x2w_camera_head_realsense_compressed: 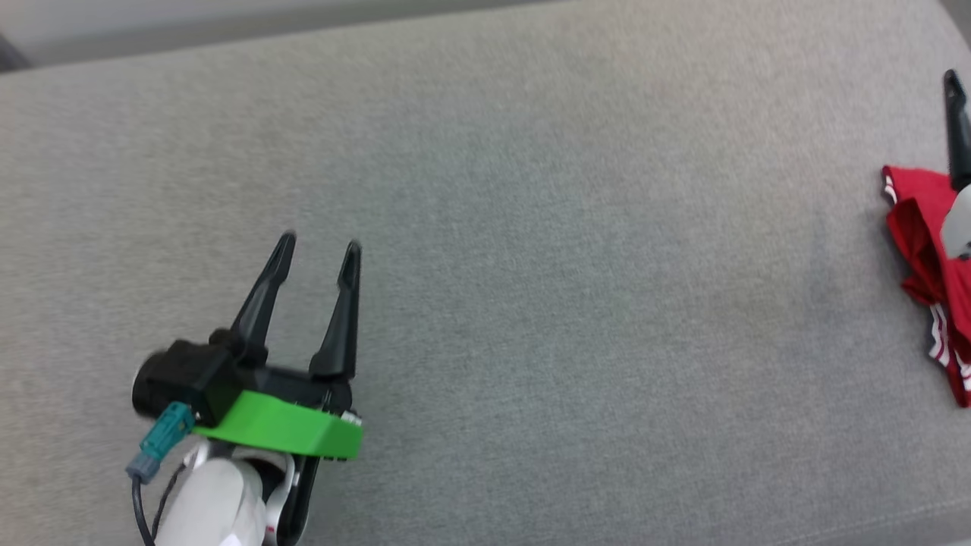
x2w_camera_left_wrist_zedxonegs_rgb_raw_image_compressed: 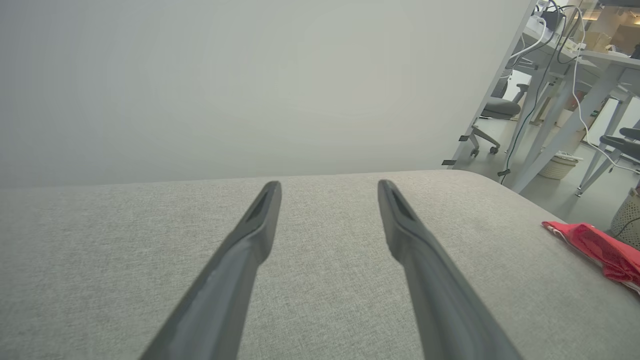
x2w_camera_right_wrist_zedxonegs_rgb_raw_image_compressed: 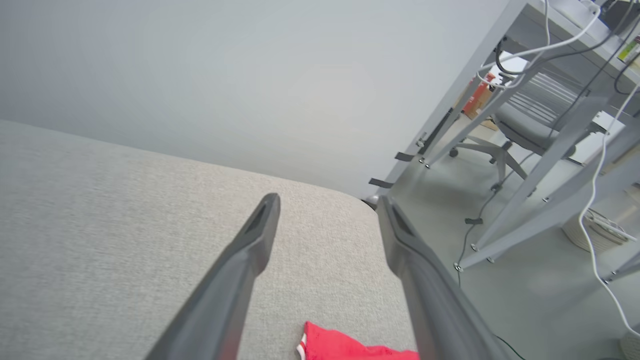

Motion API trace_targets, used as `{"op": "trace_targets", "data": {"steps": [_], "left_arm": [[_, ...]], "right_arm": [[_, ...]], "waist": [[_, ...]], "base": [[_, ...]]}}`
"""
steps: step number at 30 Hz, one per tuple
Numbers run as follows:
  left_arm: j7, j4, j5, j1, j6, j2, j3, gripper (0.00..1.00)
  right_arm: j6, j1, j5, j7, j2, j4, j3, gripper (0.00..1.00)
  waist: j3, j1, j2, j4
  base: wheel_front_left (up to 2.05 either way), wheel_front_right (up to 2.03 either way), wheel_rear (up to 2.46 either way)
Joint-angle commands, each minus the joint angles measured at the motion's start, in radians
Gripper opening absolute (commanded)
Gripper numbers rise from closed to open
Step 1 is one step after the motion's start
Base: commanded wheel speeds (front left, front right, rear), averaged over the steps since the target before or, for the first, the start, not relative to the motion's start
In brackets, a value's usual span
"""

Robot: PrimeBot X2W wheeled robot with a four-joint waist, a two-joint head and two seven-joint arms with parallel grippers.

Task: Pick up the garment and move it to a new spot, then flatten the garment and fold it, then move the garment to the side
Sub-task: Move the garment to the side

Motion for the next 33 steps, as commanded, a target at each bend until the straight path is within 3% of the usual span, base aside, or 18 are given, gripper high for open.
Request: {"op": "trace_targets", "data": {"steps": [1, 8, 12, 20, 33], "left_arm": [[-0.005, 0.017, 0.015, 0.024, 0.008, -0.008, 0.013, 1.00], [-0.006, 0.064, 0.058, 0.058, 0.015, -0.044, 0.052, 1.00], [-0.006, 0.080, 0.072, 0.074, 0.002, -0.064, 0.071, 1.00], [-0.006, 0.126, 0.101, 0.102, -0.026, -0.112, 0.105, 1.00], [-0.006, 0.140, 0.125, 0.122, -0.051, -0.153, 0.131, 1.00]], "right_arm": [[-0.001, 0.044, 0.033, 0.004, 0.019, -0.050, -0.006, 1.00], [-0.001, 0.281, 0.121, -0.025, 0.163, -0.322, -0.040, 1.00], [-0.001, 0.397, 0.137, -0.065, 0.248, -0.400, -0.039, 1.00], [-0.001, 0.568, 0.121, -0.157, 0.366, -0.420, -0.054, 1.00], [-0.001, 0.611, 0.075, -0.200, 0.404, -0.358, -0.053, 1.00]], "waist": [[-0.124, 0.0001, 0.0000, 0.091], [-0.171, 0.0001, 0.0000, 0.155], [-0.184, 0.0001, 0.0000, 0.179], [-0.216, 0.0001, 0.0000, 0.216], [-0.223, 0.0001, 0.0000, 0.231]], "base": [[0.00, 0.00, 0.00], [0.00, 0.00, 0.00], [0.00, 0.00, 0.00], [0.00, 0.00, 0.00], [0.00, 0.00, 0.00]]}}
